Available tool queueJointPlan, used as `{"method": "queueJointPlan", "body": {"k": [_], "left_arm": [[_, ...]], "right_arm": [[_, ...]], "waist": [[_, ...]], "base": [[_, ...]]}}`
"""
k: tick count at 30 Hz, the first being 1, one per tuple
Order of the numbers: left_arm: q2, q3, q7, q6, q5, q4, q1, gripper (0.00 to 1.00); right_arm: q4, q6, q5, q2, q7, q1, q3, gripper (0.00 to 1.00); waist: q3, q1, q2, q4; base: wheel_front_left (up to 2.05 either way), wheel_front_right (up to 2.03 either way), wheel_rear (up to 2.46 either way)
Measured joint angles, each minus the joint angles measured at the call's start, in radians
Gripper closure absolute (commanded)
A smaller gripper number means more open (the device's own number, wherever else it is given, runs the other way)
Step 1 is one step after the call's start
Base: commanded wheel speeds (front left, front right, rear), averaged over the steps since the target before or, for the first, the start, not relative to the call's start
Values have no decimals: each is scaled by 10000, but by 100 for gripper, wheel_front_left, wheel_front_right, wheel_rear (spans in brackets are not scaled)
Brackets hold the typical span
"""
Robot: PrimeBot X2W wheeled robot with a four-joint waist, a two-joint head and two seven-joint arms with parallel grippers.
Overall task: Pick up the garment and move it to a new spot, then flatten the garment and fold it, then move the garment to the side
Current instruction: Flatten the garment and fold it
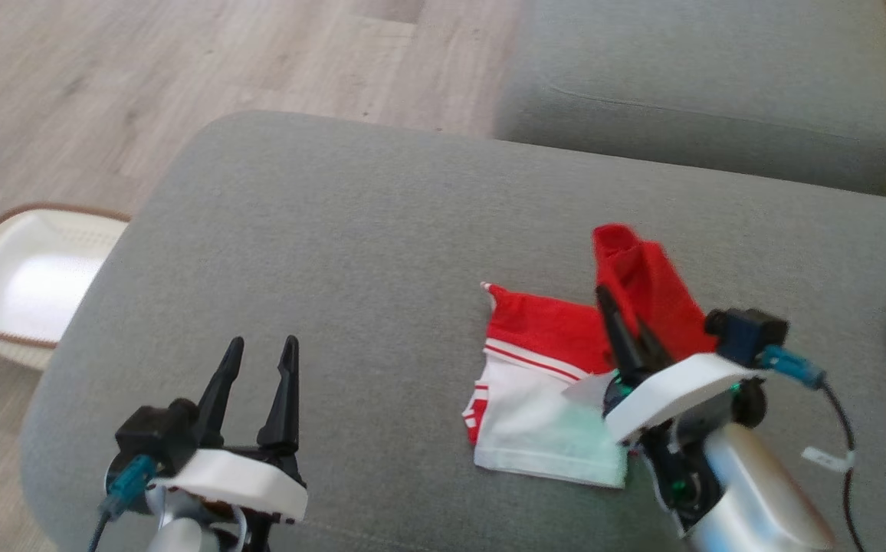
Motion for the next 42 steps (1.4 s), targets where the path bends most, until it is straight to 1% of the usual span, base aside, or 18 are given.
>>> {"method": "queueJointPlan", "body": {"k": [4, 11, 13, 17, 18, 19, 22, 26, 28, 30, 34, 35, 37, 39, 42], "left_arm": [[0, -86, 0, -4, 0, 27, 2, 0], [4, -199, 0, -31, 0, 117, -1, 0], [4, -251, 0, -77, -6, 117, -7, 0], [2, -383, 0, -77, -86, 123, -12, 0], [2, -389, 0, -77, -104, 132, -14, 0], [2, -393, 0, -77, -104, 142, -17, 0], [2, -389, 0, -77, -104, 167, -21, 0], [4, -339, 0, -46, -102, 190, -35, 0], [2, -336, 0, -46, -102, 188, -35, 0], [2, -330, 0, -46, -102, 184, -35, 0], [2, -303, 0, -15, -102, 127, -30, 0], [2, -270, 0, 13, -104, 21, -23, 0], [0, -205, 0, 25, -104, -136, -17, 0], [2, -148, 0, 71, -104, -261, -16, 0], [0, -96, 0, 153, -105, -497, -14, 0]], "right_arm": [[541, 0, 380, 2, -316, -12, 734, 100], [1902, 0, 813, -4, -830, -134, 1586, 100], [2236, 0, 819, -4, -957, -341, 1858, 100], [2754, 0, 1246, -8, -1227, -876, 2197, 100], [2869, 0, 1360, -10, -1235, -974, 2326, 33], [2953, 0, 1561, -21, -1225, -1038, 2564, 0], [2813, 0, 2100, -46, -1133, -1081, 3559, 0], [2015, 0, 3012, -38, -1124, -1088, 4786, 0], [1912, 0, 3160, -23, -1179, -1129, 5047, 0], [2002, 0, 3172, -25, -1356, -1263, 5035, 0], [2468, 0, 2677, -27, -1682, -1732, 4541, 0], [2842, 0, 1883, -42, -1812, -1935, 4086, 0], [2997, 0, 1204, -144, -1904, -1978, 3494, 0], [2999, 0, 719, -366, -1960, -1954, 2865, 0], [2698, 0, -226, -871, -2031, -1826, 1881, 0]], "waist": [[53, 0, 0, 422], [262, 0, 0, 1099], [373, 0, 0, 1245], [580, 0, 0, 1472], [620, 0, 0, 1519], [652, 0, 0, 1559], [721, 0, 0, 1604], [672, 0, 0, 1478], [623, 0, 0, 1358], [565, 0, 0, 1201], [449, 0, 0, 781], [395, 0, 0, 525], [344, 0, 0, 248], [301, 0, 0, -36], [259, 0, 0, -464]], "base": [[0, 0, 0], [0, 0, 0], [0, 0, 0], [0, 0, 0], [0, 0, 0], [0, 0, 0], [0, 0, 0], [0, 0, 0], [0, 0, 0], [0, 0, 0], [0, 0, 0], [0, 0, 0], [0, 0, 0], [0, 0, 0], [0, 0, 0]]}}
